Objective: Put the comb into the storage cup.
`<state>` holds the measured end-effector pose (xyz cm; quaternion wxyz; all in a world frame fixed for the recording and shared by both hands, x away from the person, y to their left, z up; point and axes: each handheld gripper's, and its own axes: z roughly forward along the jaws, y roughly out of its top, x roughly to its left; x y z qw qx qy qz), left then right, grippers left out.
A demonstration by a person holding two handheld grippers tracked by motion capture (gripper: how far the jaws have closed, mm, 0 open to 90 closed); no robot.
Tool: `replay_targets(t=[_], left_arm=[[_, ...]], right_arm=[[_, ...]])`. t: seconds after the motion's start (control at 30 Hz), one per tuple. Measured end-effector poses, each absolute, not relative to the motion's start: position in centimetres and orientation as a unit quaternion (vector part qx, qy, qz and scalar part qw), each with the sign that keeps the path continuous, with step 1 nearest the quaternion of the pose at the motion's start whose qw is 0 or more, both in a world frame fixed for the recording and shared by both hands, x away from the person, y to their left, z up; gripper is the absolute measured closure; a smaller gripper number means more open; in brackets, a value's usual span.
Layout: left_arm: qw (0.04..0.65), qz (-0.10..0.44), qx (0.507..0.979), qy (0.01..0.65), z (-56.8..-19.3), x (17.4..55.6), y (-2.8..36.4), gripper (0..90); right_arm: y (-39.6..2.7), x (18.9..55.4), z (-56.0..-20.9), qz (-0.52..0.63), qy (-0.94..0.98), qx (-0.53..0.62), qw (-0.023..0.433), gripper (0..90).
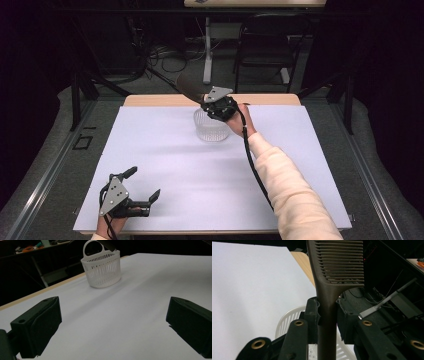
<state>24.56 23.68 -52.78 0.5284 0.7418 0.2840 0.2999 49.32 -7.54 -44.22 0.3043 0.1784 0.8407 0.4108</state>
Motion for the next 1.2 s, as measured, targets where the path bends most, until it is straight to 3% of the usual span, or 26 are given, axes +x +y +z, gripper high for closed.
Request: replay_targets(t=[1.2], left_arm=[[0.525, 0.303, 0.743, 0.282, -52.8, 24.5, 23.7, 0.0]], right_arm=[[-7.8, 50.0, -46.0, 0.384, 0.856, 0.178, 0.297, 72.6]])
